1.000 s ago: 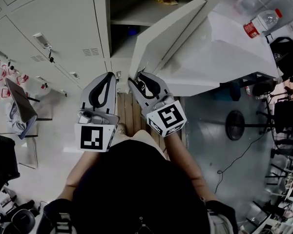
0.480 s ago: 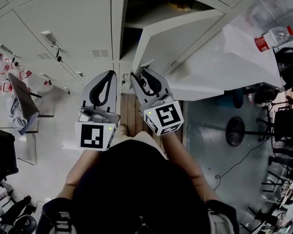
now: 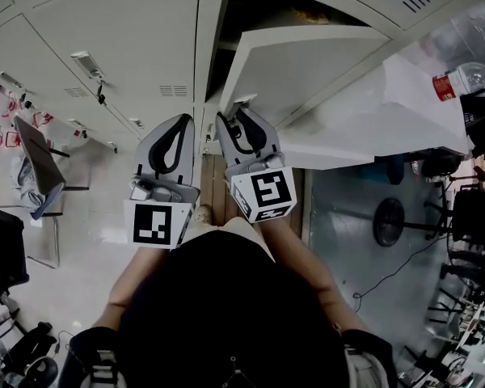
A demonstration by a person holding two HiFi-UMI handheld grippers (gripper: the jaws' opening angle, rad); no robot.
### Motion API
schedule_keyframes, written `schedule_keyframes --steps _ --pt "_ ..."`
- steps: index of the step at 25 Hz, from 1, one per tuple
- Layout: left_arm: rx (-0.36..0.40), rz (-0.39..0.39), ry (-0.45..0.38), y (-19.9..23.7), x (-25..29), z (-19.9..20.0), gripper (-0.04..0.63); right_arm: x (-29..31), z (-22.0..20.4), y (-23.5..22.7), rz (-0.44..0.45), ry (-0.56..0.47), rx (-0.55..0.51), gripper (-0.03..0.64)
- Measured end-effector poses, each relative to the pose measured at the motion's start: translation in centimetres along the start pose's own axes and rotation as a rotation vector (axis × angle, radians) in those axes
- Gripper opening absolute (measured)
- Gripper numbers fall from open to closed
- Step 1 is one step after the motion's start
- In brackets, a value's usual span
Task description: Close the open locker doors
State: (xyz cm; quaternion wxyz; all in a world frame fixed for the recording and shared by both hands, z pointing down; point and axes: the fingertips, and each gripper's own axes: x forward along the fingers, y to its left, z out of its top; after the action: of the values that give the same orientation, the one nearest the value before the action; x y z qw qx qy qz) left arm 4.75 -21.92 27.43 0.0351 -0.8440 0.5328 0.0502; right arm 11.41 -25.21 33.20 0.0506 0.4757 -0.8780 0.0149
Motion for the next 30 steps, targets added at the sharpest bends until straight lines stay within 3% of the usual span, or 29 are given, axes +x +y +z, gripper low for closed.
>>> schedule_keyframes --steps 7,11,30 --pt "-0.001 0.019 0.005 1.2 0.4 -0.5 0.002 1.7 0.2 -0.4 -0.030 -0.003 0.013 0.117" --pt "-0.011 0.029 0.049 1.9 0.5 -1.5 0.002 2.6 0.2 -0.7 -0.049 -0.009 0.008 0.117" --pt "-0.031 0.097 0.049 5.7 1.3 -1.8 0.002 6.9 0.6 -2.6 -0.091 -0.022 0.024 0.112"
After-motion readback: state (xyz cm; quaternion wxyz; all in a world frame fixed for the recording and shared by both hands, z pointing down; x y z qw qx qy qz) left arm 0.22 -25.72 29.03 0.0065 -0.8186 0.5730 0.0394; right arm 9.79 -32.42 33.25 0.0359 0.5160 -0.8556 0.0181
